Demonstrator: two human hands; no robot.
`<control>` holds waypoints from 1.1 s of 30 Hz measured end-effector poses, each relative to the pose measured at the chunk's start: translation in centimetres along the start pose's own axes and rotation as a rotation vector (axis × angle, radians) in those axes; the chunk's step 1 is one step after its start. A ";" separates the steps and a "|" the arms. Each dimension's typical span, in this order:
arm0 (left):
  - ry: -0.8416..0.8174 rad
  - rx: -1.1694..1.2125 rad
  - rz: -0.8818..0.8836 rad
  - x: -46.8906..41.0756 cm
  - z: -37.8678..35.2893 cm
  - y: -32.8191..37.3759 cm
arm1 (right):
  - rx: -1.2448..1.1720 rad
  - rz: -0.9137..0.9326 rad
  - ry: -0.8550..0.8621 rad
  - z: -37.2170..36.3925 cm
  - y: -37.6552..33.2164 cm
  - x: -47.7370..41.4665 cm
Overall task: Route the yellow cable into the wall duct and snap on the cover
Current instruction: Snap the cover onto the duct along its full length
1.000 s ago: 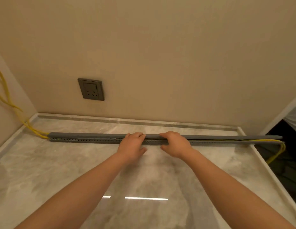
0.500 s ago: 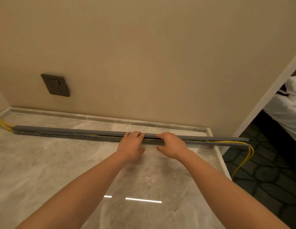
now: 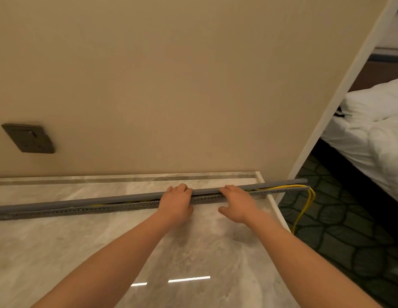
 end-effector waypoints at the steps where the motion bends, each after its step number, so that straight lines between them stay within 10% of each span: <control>1: -0.001 0.005 -0.023 -0.4 -0.1 0.6 | -0.009 -0.006 0.006 0.0 0.5 0.1; 20: 0.053 0.096 -0.044 -10.0 -2.1 19.0 | -0.213 -0.245 0.332 4.2 22.4 2.8; 33: 0.069 0.070 -0.016 -15.5 -2.2 27.4 | -0.645 -0.211 0.156 2.0 30.5 -0.3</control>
Point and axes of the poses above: each hand's wrist, its own x-axis away from the middle knuckle, its own z-axis out of the back of the hand, y = z × x, the point moved 4 cm from there along -x, towards the middle knuckle, and after that the axes turned 7 degrees about -y, right-handed, at the moved point
